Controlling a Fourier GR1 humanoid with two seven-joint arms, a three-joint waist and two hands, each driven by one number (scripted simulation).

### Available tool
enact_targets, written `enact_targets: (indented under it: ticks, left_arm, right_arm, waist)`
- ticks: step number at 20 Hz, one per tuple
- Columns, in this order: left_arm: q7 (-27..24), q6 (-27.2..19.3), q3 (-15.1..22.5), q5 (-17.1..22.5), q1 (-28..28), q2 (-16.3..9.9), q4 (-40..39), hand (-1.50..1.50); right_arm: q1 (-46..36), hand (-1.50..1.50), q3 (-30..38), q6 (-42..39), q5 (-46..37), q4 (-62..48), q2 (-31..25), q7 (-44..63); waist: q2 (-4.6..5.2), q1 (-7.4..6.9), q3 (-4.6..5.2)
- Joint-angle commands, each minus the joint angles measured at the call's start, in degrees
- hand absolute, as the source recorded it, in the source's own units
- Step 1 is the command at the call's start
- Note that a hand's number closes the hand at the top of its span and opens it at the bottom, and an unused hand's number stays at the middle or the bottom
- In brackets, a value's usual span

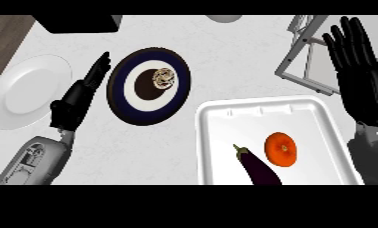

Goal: Pick the squash from the tray and place it in the tiered shelf

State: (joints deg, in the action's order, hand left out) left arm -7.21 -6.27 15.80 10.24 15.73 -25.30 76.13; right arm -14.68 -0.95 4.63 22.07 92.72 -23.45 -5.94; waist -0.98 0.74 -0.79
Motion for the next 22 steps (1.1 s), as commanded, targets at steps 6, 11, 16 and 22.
enact_targets:
  ticks: [6, 11, 16, 22]
  left_arm:
    - [4.5, -6.7, -0.1, -2.5, -3.0, 5.0, 3.9, 0.0]
    - [2.5, -4.4, -0.6, -0.4, -3.0, 5.1, 1.6, 0.0]
    - [4.6, -5.4, 0.1, -1.9, -2.0, 7.3, 0.5, 0.0]
    - [5.7, -6.6, 1.8, -4.2, -5.6, 9.3, 5.2, 0.0]
  right_arm:
    - [5.2, -1.5, 1.6, -18.4, 5.5, -10.9, -9.1, 4.5]
    - [10.2, 1.5, 3.0, 2.4, -14.1, -15.1, -11.8, -0.1]
    - [13.5, -1.5, 7.7, 8.2, -9.3, -25.6, 4.7, -20.8]
    - [12.5, -1.5, 8.3, -12.5, -4.1, -30.5, -1.1, -25.8]
  waist:
    - [0.99, -1.38, 0.7]
    - [1.93, -0.58, 1.09]
    - [1.21, -0.6, 0.66]
    - [1.0, -0.97, 0.74]
